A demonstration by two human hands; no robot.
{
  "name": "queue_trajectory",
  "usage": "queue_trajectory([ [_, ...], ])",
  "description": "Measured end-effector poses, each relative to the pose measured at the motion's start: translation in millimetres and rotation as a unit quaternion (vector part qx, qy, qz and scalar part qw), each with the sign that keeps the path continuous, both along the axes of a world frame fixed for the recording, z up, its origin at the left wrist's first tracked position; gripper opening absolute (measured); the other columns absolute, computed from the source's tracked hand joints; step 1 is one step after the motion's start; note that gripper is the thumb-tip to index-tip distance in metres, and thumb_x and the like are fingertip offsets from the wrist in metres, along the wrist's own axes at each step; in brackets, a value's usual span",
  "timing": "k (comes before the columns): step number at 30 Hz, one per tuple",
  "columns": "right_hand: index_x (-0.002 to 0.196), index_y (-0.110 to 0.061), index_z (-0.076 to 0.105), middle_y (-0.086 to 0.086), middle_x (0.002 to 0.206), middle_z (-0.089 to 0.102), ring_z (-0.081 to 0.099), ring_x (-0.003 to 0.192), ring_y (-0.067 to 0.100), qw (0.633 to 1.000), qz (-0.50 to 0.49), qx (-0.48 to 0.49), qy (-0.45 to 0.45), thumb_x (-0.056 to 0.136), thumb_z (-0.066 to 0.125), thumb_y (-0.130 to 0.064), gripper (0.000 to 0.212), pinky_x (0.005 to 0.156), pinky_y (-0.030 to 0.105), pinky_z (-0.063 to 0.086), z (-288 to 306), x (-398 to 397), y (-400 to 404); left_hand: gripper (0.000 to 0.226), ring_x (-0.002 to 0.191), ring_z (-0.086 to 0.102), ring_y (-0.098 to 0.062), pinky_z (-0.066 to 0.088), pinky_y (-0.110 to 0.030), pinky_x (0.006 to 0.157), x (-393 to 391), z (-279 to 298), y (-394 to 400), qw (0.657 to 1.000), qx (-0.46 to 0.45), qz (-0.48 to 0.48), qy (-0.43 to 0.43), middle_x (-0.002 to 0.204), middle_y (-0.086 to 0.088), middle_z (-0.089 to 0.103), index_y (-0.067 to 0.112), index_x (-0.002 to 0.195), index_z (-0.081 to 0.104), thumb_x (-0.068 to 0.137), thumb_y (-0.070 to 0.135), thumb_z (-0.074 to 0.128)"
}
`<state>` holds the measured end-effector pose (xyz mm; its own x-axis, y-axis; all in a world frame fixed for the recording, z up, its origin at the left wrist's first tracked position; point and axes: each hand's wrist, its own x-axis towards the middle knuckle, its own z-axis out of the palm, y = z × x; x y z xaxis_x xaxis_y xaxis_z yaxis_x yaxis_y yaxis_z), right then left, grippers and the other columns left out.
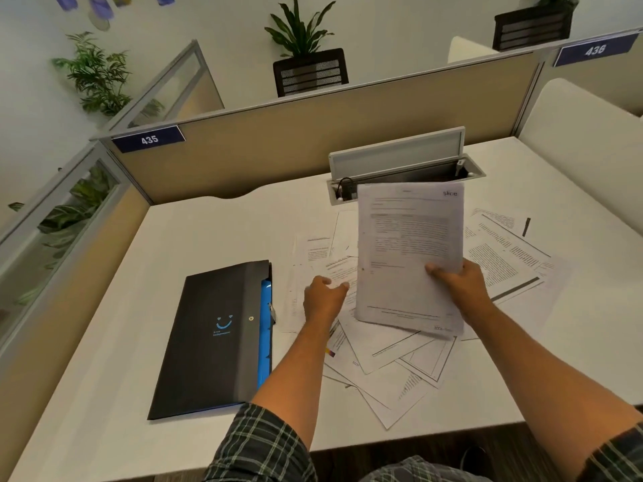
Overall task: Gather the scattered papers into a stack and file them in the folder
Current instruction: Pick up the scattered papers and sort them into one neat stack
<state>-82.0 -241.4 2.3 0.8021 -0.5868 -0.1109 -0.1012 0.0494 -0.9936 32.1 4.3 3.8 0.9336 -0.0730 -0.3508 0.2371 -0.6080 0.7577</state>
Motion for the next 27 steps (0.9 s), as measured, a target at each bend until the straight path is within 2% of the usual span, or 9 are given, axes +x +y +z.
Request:
queue_trajectory([
  [3,0.113,-0.016,0.070,0.001,0.101,0.075,0.075,0.082,0.017,0.999,-0.025,0.006,0.035,0.087,0.081,-0.020,0.028,0.061,0.023,0.060,-18.3,-8.2,-5.2,0.079,0.126,0.049,-0.033,0.048,-0.043,0.100,-9.2,-8.9,-8.3,0.995,0.075,0.005,0.061,0.139,-0.015,0.045,0.012,0.142,0.042,0.081,0.050,0.075],
  [7,0.136,-0.005,0.061,0.014,0.121,0.070,0.070,0.103,0.035,0.995,-0.003,0.005,0.102,0.095,0.073,-0.014,0.044,0.092,0.049,0.059,-39.8,-15.0,-7.5,0.079,0.126,0.047,-0.035,0.046,-0.045,0.101,-12.6,-6.1,-24.2,0.992,0.100,0.026,0.066,0.139,-0.019,0.045,0.011,0.139,0.042,0.080,0.050,0.077],
  [9,0.138,-0.005,0.059,0.016,0.124,0.069,0.068,0.107,0.037,0.992,0.007,-0.007,0.124,0.097,0.070,-0.015,0.044,0.097,0.053,0.056,-44.5,-16.0,-6.7,0.076,0.126,0.048,-0.034,0.046,-0.044,0.100,-8.1,-5.1,-28.3,0.993,0.081,0.049,0.077,0.139,-0.018,0.047,0.010,0.137,0.044,0.079,0.046,0.078],
  [13,0.136,-0.007,0.061,0.015,0.121,0.070,0.068,0.104,0.037,0.989,0.015,-0.020,0.145,0.098,0.068,-0.016,0.040,0.096,0.051,0.057,-42.7,-12.7,-6.0,0.073,0.120,0.056,-0.034,0.053,-0.043,0.095,3.7,-7.3,-21.0,0.987,-0.026,0.114,0.114,0.138,-0.018,0.053,0.004,0.136,0.047,0.079,0.030,0.083],
  [18,0.133,-0.012,0.063,0.011,0.116,0.071,0.070,0.097,0.032,0.987,0.012,-0.016,0.158,0.097,0.069,-0.019,0.037,0.089,0.045,0.058,-45.3,-13.3,-7.4,0.042,0.077,0.062,-0.023,0.051,-0.027,0.055,13.0,-6.7,-8.3,0.975,-0.114,0.133,0.133,0.118,-0.016,0.069,-0.002,0.119,0.066,0.084,0.017,0.080],
  [20,0.130,-0.014,0.064,0.009,0.111,0.071,0.070,0.089,0.024,0.987,0.005,-0.009,0.158,0.097,0.069,-0.018,0.034,0.079,0.036,0.058,-46.0,-14.3,-7.4,0.042,0.089,0.067,-0.026,0.059,-0.034,0.064,14.5,-9.1,-5.9,0.976,-0.133,0.135,0.110,0.122,-0.015,0.068,0.001,0.122,0.065,0.085,0.014,0.079],
  [24,0.125,-0.018,0.065,0.000,0.100,0.070,0.068,0.083,0.014,0.987,-0.002,0.002,0.162,0.097,0.069,-0.018,0.029,0.068,0.028,0.054,-44.1,-15.1,-7.0,0.072,0.100,0.067,-0.029,0.061,-0.040,0.072,12.4,-6.0,-7.2,0.965,-0.166,0.182,0.090,0.128,-0.014,0.060,0.009,0.143,0.042,0.082,0.010,0.081],
  [26,0.122,-0.022,0.064,0.001,0.103,0.071,0.069,0.084,0.015,0.987,-0.002,0.002,0.164,0.097,0.068,-0.019,0.025,0.066,0.028,0.053,-42.9,-16.0,-6.6,0.048,0.098,0.067,-0.030,0.059,-0.042,0.084,14.7,-5.0,-9.5,0.974,-0.148,0.155,0.077,0.121,-0.015,0.066,0.005,0.127,0.059,0.083,0.009,0.078],
  [27,0.121,-0.022,0.064,0.002,0.104,0.072,0.069,0.085,0.016,0.986,-0.002,0.002,0.164,0.097,0.067,-0.019,0.024,0.066,0.028,0.054,-42.4,-16.3,-6.6,0.021,0.093,0.067,-0.030,0.058,-0.041,0.085,17.1,-5.1,-8.9,0.977,-0.145,0.141,0.068,0.108,-0.015,0.070,0.005,0.104,0.068,0.085,0.009,0.076],
])
